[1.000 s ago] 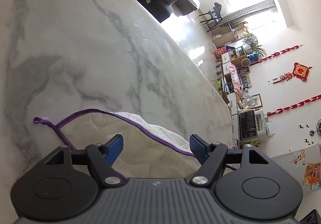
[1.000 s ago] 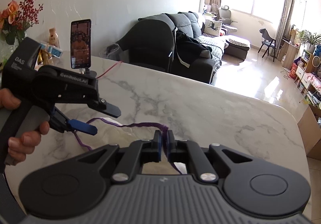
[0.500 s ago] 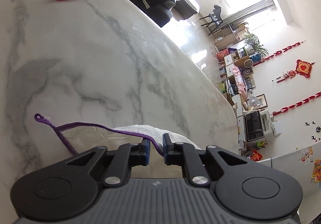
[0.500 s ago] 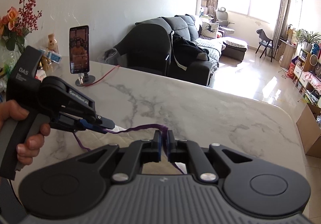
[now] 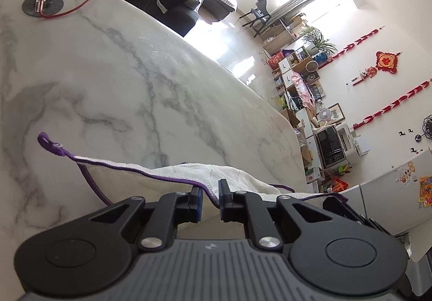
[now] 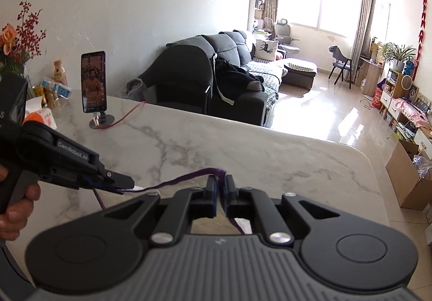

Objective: Fold towel
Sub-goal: 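Lift and stretch the towel with both grippers, laying it flat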

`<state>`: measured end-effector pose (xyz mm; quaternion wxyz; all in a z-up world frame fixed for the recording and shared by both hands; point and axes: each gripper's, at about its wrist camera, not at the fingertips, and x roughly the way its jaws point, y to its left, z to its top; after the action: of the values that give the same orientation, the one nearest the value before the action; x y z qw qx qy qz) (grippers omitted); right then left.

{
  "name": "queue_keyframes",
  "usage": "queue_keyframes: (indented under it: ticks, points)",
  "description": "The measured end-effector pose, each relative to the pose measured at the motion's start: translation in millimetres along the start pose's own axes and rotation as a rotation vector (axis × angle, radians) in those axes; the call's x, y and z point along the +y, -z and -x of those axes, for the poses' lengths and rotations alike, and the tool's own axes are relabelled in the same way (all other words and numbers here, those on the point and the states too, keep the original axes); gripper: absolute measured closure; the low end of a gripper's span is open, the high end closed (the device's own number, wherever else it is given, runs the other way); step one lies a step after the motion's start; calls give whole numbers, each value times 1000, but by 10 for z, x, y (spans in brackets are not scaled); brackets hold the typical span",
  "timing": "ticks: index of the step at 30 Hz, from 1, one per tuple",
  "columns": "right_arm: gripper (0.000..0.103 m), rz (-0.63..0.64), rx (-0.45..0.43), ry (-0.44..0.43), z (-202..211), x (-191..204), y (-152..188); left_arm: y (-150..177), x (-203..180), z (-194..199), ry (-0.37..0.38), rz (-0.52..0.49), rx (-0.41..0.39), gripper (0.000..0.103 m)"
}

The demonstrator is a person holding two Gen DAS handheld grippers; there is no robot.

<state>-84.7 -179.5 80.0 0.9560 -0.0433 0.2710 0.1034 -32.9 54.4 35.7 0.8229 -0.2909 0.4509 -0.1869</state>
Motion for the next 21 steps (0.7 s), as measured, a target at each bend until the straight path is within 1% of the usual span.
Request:
queue_keyframes:
  ticks: [5, 9, 13, 21]
  points:
    - [97, -14, -19, 19, 133, -77, 31, 156, -94, 55, 38, -33, 24, 91]
    - [96, -21, -20, 33, 209, -126, 73, 303, -172, 61, 47, -71, 39, 91]
    - [96, -31, -5, 44, 254, -166, 129, 454, -246, 42, 46, -112, 58, 91]
    - [96, -64, 45, 68, 298, -248, 269, 731, -318, -45, 43, -156, 104, 91]
